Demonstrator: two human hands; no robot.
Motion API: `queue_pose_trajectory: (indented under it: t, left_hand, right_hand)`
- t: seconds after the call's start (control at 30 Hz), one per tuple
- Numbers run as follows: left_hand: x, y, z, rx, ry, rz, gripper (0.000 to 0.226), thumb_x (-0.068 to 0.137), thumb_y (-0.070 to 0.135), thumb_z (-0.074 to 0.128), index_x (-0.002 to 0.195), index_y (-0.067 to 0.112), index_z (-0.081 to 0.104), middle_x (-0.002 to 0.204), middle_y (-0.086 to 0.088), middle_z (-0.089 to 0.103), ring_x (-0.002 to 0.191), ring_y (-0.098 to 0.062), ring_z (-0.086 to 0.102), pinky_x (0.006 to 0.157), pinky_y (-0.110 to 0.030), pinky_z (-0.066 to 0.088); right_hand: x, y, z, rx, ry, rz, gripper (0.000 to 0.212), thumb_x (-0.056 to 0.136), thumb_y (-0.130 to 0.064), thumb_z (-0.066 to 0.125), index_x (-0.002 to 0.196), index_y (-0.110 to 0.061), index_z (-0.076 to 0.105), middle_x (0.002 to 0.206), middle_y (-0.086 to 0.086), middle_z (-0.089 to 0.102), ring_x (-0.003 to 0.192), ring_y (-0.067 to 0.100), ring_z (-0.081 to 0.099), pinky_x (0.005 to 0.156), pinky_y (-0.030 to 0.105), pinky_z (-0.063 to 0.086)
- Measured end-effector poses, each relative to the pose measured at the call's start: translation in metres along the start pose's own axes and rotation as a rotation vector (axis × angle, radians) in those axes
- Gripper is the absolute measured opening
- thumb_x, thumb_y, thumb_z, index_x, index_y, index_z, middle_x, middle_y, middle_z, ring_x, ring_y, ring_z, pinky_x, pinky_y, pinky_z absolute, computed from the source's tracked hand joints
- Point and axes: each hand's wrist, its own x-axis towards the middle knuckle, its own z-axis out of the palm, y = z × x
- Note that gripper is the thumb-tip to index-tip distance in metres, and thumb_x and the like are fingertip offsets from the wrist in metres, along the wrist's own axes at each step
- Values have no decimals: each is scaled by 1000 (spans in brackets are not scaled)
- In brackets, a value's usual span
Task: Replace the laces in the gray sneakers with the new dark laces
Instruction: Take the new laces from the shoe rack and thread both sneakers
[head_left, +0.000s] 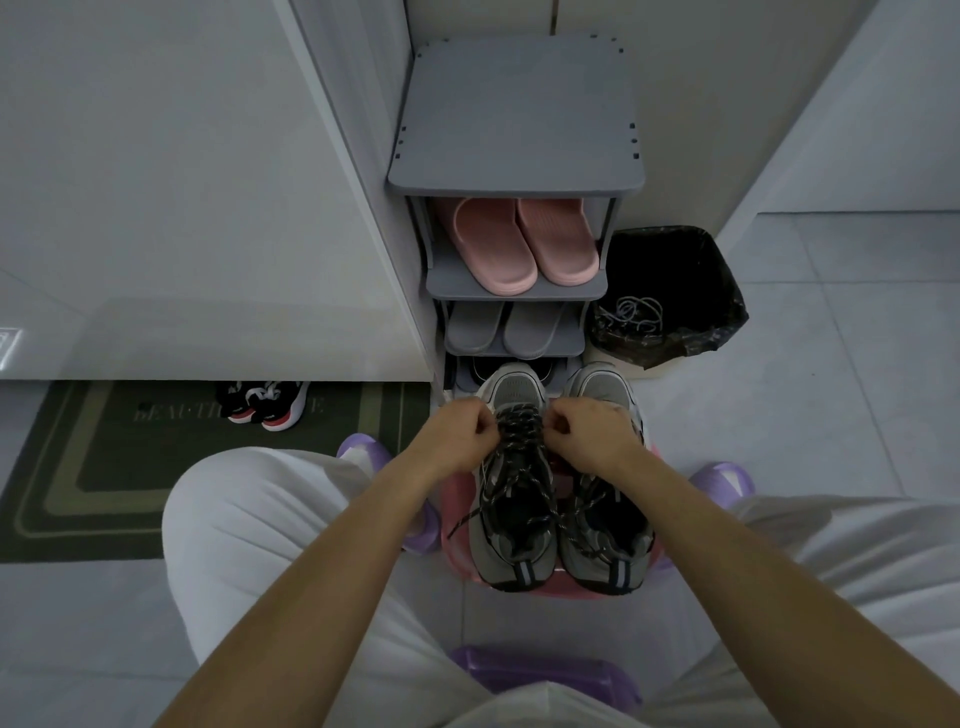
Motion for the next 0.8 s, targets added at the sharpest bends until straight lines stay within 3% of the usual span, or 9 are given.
queue_pose_trajectory:
  t: [0.13,0.23,0.3,0.4,0.5,0.63,0.8]
  left_hand:
    - [3,-5,-3,-55,-30,-23,13,92,20,52,91,11,61,83,0,60,77,-16,56,67,-26,43]
    - [6,-9,-2,-123,-26,-29,15,94,20,52,98,11,64,97,-3,65,86,-14,59,74,-24,46]
    - [5,-8,1,-99,-10,-15,14,93,18,55,102,11,63,103,-2,63,87,-11,56,76,-19,42]
    - [7,-6,8,-13,62,14,13,91,16,55,99,8,63,102,-4,61,88,-14,57,69,-14,36]
    - [10,-5,9,11,58,-27,13,91,17,51,91,7,60,95,-9,61,83,-21,58,68,-25,39]
    - [8,-7,3,-76,39,-25,13,94,19,51,84,13,54,83,-1,58,75,-14,53,58,-22,39]
    - [-4,-18,5,-226,99,70,11,93,27,54,82,25,56,81,15,57,76,0,55,71,-19,43]
  right_hand:
    - [4,1,-3,28,-18,15,10,92,-29,50,90,-25,59,99,-2,61,102,23,58,96,39,40]
    - [9,0,-5,30,-10,45,19,95,-27,47,102,-21,64,114,3,62,107,24,57,95,39,43]
    - [12,-3,-3,-54,1,31,21,94,-30,47,107,-24,63,117,2,62,111,24,56,99,39,36]
    - [14,-5,-1,-63,14,11,18,93,-28,47,104,-24,61,114,0,63,110,24,56,101,39,31]
    - [14,-1,1,4,37,8,15,91,-27,48,100,-21,59,106,0,65,105,23,57,99,38,32]
    - [14,2,-1,92,29,20,18,92,-31,51,104,-21,60,109,-1,65,106,23,58,101,40,38]
    - [0,13,-8,173,63,-72,20,90,-24,50,107,-28,59,100,-6,66,97,18,61,95,38,44]
